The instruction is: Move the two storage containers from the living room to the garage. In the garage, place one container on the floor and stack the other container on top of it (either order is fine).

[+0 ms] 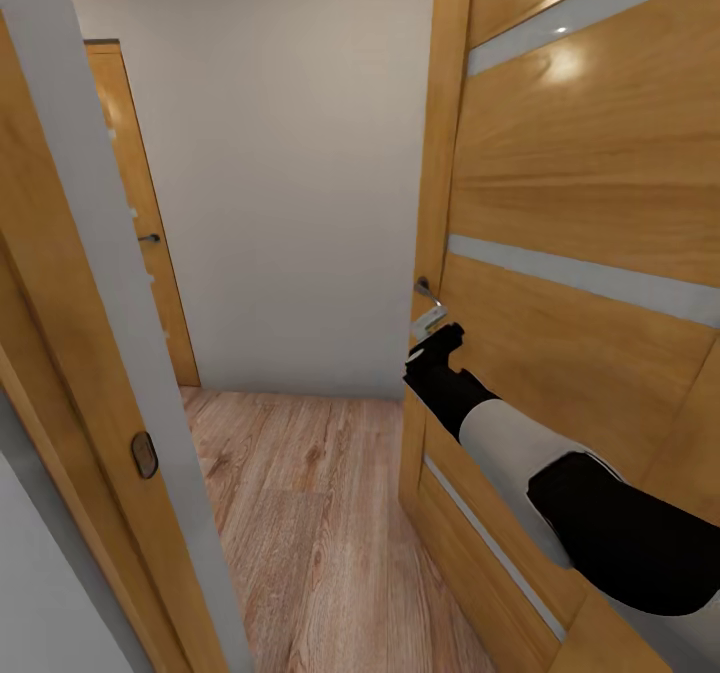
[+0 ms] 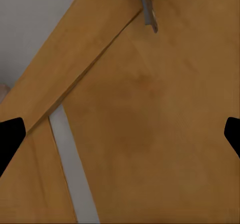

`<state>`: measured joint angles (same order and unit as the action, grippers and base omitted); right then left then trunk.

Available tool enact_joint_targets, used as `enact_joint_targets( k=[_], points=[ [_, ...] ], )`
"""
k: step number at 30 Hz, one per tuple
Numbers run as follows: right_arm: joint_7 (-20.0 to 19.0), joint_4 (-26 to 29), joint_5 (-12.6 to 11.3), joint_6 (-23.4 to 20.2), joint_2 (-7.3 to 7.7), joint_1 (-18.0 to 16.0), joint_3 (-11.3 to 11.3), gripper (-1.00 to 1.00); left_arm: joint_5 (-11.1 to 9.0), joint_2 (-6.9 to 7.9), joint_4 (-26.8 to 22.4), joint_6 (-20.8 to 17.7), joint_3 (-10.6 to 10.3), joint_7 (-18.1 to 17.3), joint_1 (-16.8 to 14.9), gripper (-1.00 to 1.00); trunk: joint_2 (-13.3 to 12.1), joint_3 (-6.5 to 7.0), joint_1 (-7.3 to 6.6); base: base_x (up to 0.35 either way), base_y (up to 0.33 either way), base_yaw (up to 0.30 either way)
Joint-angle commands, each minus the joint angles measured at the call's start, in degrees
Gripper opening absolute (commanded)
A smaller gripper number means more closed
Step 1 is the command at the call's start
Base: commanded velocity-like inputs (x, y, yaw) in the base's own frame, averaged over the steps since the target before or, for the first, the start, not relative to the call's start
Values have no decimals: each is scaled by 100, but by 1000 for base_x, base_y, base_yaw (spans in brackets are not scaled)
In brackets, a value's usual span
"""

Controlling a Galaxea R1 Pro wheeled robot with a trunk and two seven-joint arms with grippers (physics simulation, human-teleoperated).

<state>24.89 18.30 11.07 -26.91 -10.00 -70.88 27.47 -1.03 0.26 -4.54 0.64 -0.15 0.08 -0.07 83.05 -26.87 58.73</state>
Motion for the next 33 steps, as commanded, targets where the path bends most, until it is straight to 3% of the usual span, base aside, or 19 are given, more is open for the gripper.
enact_joint_targets(
  k=[1, 33],
  points=[
    [-7, -1, 20, -74, 0, -5, 19, 100, -11, 0, -3, 7, -3, 1, -1, 100, 3, -6, 0, 0, 0, 0],
    [-22, -99, 8, -34, 0, 4, 13, 100, -14, 0, -9, 6, -6, -13, -2, 100, 3, -6, 0, 20, 0, 0]
  ],
)
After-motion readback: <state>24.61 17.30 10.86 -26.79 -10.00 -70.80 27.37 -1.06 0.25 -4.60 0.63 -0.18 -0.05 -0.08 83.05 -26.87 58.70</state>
